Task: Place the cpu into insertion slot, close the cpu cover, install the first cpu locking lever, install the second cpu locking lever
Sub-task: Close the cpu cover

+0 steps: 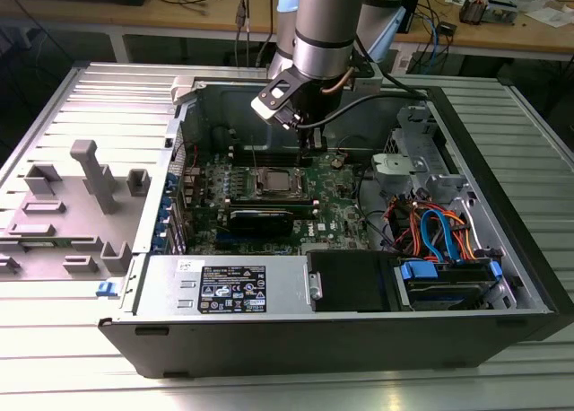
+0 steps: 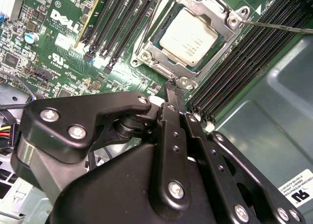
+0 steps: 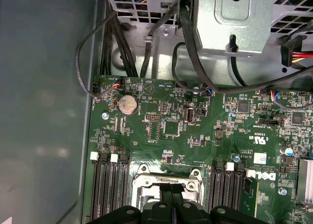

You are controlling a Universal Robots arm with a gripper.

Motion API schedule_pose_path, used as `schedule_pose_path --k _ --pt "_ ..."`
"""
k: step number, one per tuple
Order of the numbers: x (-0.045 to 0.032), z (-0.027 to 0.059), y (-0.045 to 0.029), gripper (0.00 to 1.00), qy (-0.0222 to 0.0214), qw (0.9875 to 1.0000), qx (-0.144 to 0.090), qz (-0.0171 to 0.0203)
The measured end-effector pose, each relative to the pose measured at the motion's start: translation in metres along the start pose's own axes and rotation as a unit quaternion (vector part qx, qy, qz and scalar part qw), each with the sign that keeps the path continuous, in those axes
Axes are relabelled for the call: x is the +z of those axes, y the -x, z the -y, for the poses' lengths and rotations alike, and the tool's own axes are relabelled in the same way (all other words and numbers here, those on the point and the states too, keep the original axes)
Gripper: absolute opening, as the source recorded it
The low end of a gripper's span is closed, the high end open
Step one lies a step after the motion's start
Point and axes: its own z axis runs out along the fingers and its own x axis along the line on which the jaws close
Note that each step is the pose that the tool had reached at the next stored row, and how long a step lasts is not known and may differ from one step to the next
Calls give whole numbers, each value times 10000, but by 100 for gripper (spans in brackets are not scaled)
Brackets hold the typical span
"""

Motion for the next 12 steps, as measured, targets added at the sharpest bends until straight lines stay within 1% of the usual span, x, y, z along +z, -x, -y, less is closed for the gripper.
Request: schedule_pose_path --k 6,8,12 --pt "0 2 0 11 0 10000 0 0" --pt "1 16 -1 11 0 10000 1 0" --pt "6 123 -10 11 0 10000 -1 -2"
